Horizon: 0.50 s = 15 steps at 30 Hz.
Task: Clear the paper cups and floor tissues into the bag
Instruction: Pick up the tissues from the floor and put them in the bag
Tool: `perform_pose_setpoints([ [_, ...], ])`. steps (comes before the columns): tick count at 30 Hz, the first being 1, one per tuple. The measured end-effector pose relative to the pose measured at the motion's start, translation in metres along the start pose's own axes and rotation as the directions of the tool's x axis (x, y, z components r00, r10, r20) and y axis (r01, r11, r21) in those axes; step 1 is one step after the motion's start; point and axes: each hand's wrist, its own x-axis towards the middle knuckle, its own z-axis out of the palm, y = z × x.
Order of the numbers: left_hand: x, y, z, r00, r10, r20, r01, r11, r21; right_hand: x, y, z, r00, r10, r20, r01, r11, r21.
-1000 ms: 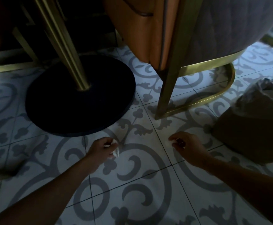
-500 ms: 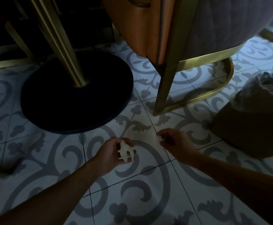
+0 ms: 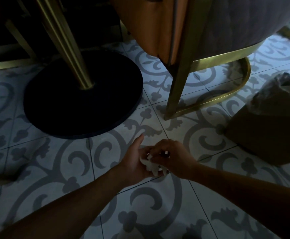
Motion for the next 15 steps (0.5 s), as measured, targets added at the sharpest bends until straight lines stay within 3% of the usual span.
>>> perform_pose_setpoints([
  [8,-0.002,0.002,-0.001,1.0,-0.015,-0.001,0.015,0.999,0.04,-0.001,0.0,0.001,1.0,0.012,0.029,-0.008,0.992,-0.127],
  [15,-0.02,0.002,-0.02,0.996,-0.024,-0.083,0.023,1.0,-0.01,0.005,-0.01,0.013,0.991,-0.095,0.099,0.111,0.979,-0.17],
])
